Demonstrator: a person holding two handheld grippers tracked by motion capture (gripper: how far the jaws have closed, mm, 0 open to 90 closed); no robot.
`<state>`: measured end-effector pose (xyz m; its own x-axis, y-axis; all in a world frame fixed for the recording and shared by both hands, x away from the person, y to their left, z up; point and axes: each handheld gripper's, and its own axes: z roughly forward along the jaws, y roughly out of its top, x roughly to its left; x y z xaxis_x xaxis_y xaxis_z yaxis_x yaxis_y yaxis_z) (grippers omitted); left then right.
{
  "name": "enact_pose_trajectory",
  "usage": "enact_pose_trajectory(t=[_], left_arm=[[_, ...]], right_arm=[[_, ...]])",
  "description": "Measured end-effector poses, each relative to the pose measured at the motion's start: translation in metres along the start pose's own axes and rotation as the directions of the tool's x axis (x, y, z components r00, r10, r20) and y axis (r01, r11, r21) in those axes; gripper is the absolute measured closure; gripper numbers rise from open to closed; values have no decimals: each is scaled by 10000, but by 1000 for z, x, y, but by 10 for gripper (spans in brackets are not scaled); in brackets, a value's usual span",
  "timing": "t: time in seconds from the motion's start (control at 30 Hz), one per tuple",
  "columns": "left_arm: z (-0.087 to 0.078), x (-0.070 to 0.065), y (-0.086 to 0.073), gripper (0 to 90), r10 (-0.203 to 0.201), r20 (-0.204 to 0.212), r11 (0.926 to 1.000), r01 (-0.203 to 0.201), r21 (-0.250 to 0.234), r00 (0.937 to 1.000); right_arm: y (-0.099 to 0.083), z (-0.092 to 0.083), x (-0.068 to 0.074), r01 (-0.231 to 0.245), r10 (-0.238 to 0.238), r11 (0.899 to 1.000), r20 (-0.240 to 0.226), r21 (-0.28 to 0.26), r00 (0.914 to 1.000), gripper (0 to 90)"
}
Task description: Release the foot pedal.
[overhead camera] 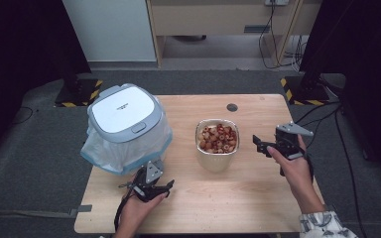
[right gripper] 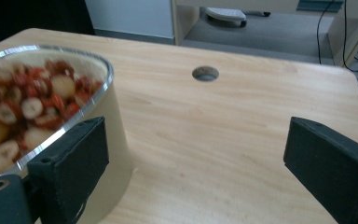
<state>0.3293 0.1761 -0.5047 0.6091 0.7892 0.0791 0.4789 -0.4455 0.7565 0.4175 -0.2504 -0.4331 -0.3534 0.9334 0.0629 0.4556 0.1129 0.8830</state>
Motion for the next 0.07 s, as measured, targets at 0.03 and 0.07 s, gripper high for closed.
enact_pose_trajectory(t=[0.03,0.07], left_arm=[[0,0,0,269,10,-6,10000,-10,-1,10000],[0,0,0,269,15,-9,10000,-15,4,10000]], right_arm=[[-5,0,0,-4,4,10000,-1,63,10000,71],[-10,1,0,17,-17,9999,2,138,10000,70]])
